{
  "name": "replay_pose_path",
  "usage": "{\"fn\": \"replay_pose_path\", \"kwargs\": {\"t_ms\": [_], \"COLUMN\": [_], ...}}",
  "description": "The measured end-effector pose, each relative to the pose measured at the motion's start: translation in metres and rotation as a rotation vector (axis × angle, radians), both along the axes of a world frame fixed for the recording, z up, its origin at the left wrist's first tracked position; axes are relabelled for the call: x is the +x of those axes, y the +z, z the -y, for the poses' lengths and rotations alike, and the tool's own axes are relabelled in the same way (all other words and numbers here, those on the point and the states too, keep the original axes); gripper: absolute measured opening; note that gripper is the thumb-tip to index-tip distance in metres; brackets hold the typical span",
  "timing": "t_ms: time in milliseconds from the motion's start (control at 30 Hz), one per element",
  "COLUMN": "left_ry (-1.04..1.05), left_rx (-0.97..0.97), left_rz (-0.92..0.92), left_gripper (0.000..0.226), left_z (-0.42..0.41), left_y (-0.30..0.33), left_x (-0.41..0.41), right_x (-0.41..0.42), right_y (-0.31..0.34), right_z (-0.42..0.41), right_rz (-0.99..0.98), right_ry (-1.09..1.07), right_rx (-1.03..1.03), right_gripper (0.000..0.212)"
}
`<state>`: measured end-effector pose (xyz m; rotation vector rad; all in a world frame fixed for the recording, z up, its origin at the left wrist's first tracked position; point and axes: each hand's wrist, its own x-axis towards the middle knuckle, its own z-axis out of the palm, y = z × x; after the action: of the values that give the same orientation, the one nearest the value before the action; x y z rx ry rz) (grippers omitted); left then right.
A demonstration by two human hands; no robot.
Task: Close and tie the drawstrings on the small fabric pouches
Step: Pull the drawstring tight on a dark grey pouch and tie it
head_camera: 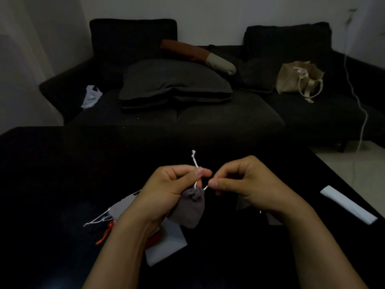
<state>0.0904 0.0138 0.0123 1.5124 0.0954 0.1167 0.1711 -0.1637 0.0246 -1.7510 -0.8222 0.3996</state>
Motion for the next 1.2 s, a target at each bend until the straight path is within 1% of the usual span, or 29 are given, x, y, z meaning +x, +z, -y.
{"fn": "replay_pose_path", "kwargs": {"t_ms": [67,133,167,233,333,433,533,700,767,867,933,1000,1033,1133,1200], "left_ry": [-0.035,-0.046,-0.057,-0.078,-0.028,0.024,-0.009,-0.138,-0.143,-0.133,-0.164,-0.214,-0.217,-0.191,-0.178], "left_rx": [0.045,0.047,0.048,0.038,-0.019,0.039,0.144,0.298,0.293,0.204,0.188,0.225,0.244,0.291,0.269], "left_rz": [-0.006,-0.028,-0.039,-0.051,-0.063,-0.076,-0.083,-0.096,-0.108,-0.113,-0.086,-0.050,-0.040,-0.050,-0.041], "left_gripper": [0.032,0.033,0.032,0.029,0.027,0.027,0.026,0.035,0.035,0.040,0.030,0.019,0.020,0.041,0.040], "left_z": [-0.001,-0.002,-0.002,-0.001,0.002,0.003,0.005,0.006,0.007,0.011,0.013,0.015,0.017,0.021,0.022], "left_y": [-0.001,-0.001,0.000,0.001,0.001,0.000,0.001,0.001,0.000,0.001,0.002,0.001,-0.001,-0.003,-0.002], "left_x": [0.000,0.000,0.000,-0.001,0.000,0.001,0.000,-0.001,-0.001,0.000,-0.001,-0.002,-0.002,-0.003,-0.002], "right_x": [-0.001,-0.002,-0.003,-0.003,-0.001,0.000,-0.001,-0.007,-0.008,-0.009,-0.008,-0.009,-0.009,-0.009,-0.008], "right_y": [-0.001,0.000,0.001,0.003,0.005,0.008,0.011,0.014,0.012,0.011,0.011,0.010,0.010,0.008,0.006], "right_z": [-0.001,-0.002,-0.002,-0.002,0.003,0.009,0.011,0.002,-0.001,-0.003,-0.004,-0.004,-0.004,-0.007,-0.009], "right_rz": [0.007,0.013,0.009,-0.007,-0.044,-0.056,-0.028,0.118,0.140,0.126,0.127,0.171,0.184,0.123,0.068], "right_ry": [-0.033,-0.040,-0.032,-0.011,0.035,0.074,0.075,0.036,0.006,-0.037,-0.045,-0.051,-0.052,-0.060,-0.093], "right_rx": [-0.003,-0.009,-0.013,-0.032,-0.057,-0.070,-0.038,0.003,0.028,0.077,0.086,0.048,0.035,0.080,0.113], "right_gripper": [0.027,0.040,0.042,0.038,0.021,0.010,0.011,0.010,0.008,0.007,0.008,0.010,0.011,0.013,0.021]}}
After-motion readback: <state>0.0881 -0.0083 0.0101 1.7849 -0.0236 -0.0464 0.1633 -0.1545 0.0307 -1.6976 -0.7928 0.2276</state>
